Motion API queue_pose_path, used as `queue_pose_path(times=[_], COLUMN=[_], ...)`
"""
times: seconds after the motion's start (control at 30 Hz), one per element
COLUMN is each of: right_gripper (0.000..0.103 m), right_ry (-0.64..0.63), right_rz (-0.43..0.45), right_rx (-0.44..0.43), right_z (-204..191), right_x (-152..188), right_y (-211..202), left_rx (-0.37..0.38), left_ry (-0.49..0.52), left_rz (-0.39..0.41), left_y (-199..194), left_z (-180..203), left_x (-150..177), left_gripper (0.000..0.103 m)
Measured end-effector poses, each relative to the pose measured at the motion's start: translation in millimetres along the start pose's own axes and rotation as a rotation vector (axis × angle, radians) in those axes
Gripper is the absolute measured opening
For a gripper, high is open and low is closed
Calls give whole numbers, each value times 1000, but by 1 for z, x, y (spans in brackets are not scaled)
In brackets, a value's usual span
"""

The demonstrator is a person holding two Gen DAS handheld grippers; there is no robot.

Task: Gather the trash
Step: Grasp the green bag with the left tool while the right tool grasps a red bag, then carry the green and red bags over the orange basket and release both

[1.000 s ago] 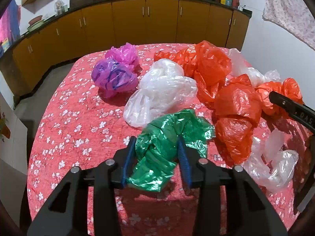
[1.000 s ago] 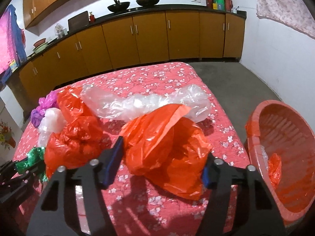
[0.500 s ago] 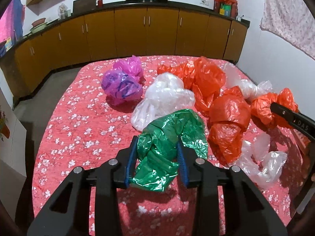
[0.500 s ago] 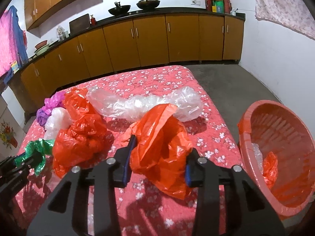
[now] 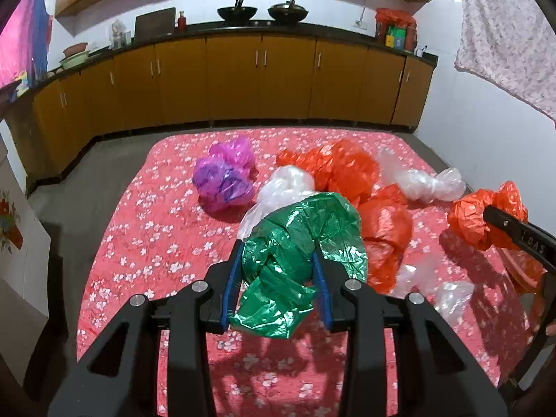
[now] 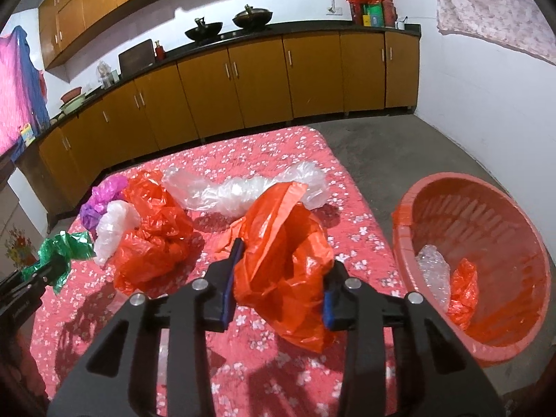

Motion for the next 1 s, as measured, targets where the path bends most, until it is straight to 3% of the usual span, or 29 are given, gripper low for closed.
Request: queue_pose_path(times=[0.47,1.0], right_gripper=[32,32], right_ry=[63,190], right_rz=[67,172], right_rx=[2,140], right_z=[34,134], right_x=[-14,-37], right_y=[-44,-87], left_rx=[60,235], left_ry=[36,123], left_rz=[70,128], left_y=[-13,-2], left_z=[40,139], left_x=[-30,-76], left_gripper=[37,37])
Point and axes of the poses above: each gripper's, at about its wrist camera, not at the fingertips, and y roughly the way its jaws point, z to its right, x to its underside, the point moved 3 cm from there along y, roughly the way its jaws point, and after that the axes turned 14 degrees about y, right-handed, at the moved point
